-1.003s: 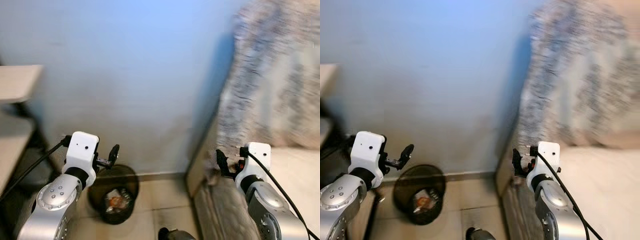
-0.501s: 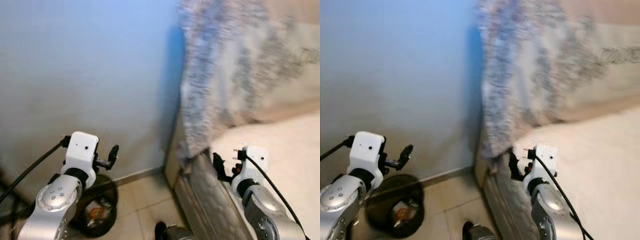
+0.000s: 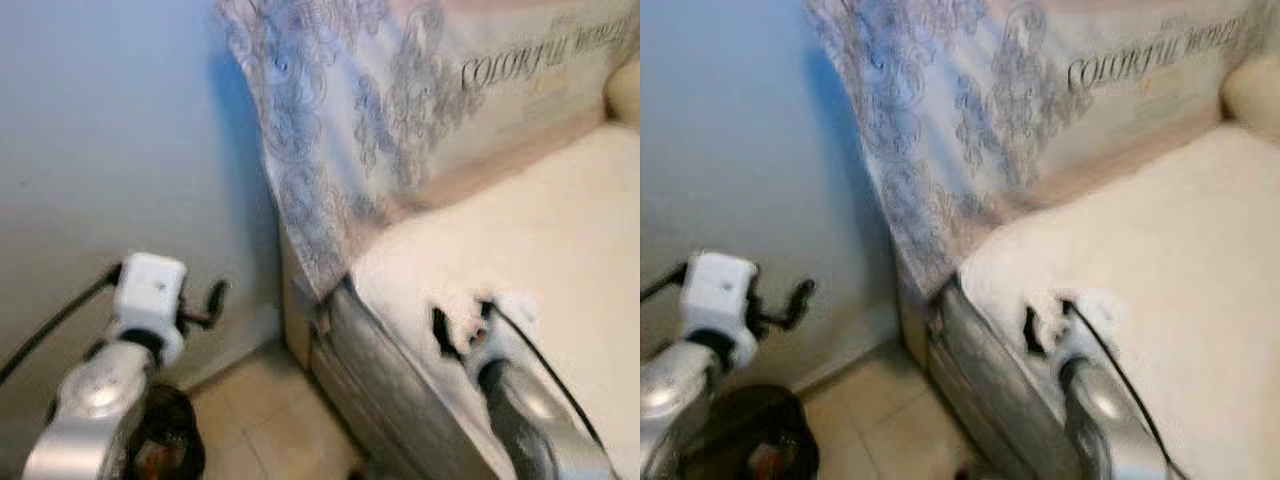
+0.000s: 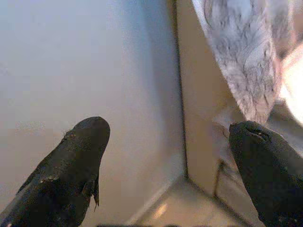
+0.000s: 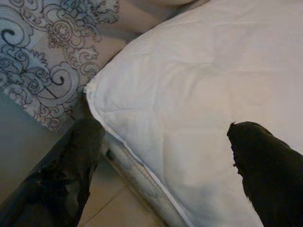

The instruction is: Clean up the room

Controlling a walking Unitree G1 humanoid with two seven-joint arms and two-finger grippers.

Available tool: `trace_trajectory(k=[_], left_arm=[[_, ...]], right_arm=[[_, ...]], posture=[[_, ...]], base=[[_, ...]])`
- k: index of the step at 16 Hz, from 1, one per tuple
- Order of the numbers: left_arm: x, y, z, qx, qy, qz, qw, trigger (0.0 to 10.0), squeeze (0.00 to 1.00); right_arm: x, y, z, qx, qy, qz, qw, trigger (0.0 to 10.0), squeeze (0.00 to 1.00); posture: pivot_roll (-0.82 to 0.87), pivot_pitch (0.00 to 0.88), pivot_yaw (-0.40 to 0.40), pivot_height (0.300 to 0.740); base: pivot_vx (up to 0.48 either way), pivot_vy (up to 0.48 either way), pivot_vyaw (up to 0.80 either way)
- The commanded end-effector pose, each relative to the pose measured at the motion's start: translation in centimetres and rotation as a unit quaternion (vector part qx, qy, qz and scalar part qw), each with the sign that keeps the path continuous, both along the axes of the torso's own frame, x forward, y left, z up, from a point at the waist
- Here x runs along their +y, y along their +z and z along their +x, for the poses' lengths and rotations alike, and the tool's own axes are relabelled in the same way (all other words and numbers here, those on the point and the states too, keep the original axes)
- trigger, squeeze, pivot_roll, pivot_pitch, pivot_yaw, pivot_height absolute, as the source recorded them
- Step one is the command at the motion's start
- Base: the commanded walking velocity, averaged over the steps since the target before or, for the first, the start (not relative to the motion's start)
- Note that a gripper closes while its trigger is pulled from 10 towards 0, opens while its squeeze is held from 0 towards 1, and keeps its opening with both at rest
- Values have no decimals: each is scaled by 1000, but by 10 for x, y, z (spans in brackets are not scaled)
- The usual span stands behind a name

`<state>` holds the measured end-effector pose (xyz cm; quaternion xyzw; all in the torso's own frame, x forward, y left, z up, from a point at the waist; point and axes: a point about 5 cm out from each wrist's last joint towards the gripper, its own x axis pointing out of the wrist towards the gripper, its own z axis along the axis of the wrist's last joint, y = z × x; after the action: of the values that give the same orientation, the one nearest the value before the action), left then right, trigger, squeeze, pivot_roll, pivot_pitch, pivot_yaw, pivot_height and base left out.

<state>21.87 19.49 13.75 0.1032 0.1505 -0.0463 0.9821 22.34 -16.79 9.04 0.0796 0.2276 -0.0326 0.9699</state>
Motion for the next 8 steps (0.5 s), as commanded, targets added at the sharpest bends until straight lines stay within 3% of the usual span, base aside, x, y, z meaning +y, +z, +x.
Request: trace_trajectory(k=[1,7,8], left_arm=[[-2,3,0,-6,-5,3,1000,10000,0],[-5,3,6,-13,-5,-6,1000,10000,0],[-4,3,7,-12,-4,-7,1000,10000,0]], right_arm=[[-7,0,-2,6,-8,-13,1000,10000,447],[-5,-2,-1,22,3,-16,1000,10000,447],[-1,-4,-1,23,13,-9,1000,10000,373]], posture=[[-72,0,-3,740],[-70,0,-32,740],[-62,0,-33,740]], base=[[0,0,-781],[0,0,-770],[0,0,-775]])
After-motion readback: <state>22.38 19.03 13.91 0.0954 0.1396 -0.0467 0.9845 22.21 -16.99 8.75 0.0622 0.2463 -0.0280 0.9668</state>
